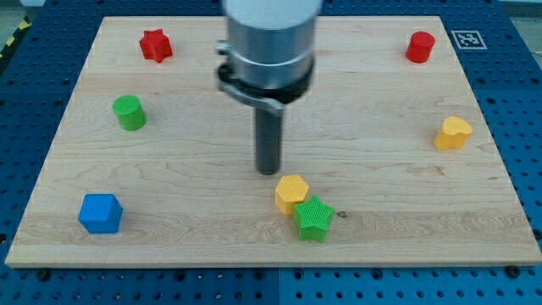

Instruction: Separate the yellow hexagon and the green star

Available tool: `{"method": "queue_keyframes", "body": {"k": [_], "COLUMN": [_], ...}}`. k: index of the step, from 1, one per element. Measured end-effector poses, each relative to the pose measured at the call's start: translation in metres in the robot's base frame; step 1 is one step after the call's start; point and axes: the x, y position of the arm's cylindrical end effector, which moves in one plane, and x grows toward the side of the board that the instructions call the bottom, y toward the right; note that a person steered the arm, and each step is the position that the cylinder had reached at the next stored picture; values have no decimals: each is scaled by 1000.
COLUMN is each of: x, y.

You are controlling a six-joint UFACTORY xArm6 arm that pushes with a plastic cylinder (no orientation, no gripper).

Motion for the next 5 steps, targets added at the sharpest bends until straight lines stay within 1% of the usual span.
{"method": "queue_keyframes", "body": {"k": [1,2,3,4,5], "x": [20,62,63,21,5], "y": [-39,-21,40,85,93]}}
